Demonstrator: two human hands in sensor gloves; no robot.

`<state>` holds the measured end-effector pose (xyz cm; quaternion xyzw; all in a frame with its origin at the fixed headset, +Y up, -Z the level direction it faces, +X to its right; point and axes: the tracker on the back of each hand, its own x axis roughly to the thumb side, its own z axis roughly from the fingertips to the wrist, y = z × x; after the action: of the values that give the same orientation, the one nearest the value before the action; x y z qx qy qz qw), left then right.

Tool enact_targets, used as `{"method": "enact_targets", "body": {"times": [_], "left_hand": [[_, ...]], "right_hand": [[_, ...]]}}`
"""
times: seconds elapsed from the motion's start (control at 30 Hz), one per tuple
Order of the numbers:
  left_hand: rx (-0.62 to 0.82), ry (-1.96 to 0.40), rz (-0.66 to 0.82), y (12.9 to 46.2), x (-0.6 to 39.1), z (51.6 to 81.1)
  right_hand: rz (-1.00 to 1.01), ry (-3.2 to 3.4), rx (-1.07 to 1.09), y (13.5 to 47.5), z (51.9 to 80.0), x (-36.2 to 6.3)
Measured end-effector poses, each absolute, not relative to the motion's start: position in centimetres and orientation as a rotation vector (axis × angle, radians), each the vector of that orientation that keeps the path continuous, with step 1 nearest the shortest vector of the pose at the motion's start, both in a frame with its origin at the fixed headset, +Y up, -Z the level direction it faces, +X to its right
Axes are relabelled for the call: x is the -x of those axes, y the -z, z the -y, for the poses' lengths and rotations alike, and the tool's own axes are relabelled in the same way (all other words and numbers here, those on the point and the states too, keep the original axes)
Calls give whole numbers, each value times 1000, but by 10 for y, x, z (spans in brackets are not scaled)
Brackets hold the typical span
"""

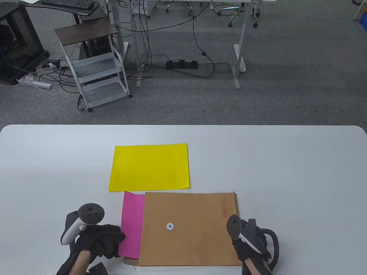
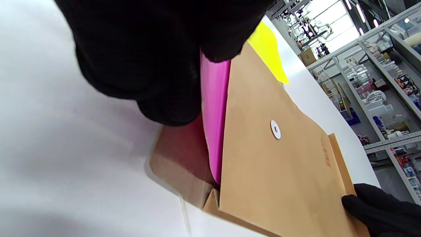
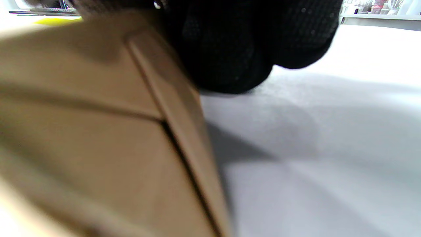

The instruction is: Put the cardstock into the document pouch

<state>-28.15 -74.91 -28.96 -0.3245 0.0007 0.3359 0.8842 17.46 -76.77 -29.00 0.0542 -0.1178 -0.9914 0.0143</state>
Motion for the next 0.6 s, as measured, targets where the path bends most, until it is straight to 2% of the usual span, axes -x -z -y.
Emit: {"method": "enact_targets", "body": {"times": [0.27,0.6], "left_hand": [[578,-735,-32,287,285,740],[518,-707,-11,285,269,746]], "right_hand": [[367,3086,-169,290,768,-174],[369,3088,-170,290,768,-174]]}}
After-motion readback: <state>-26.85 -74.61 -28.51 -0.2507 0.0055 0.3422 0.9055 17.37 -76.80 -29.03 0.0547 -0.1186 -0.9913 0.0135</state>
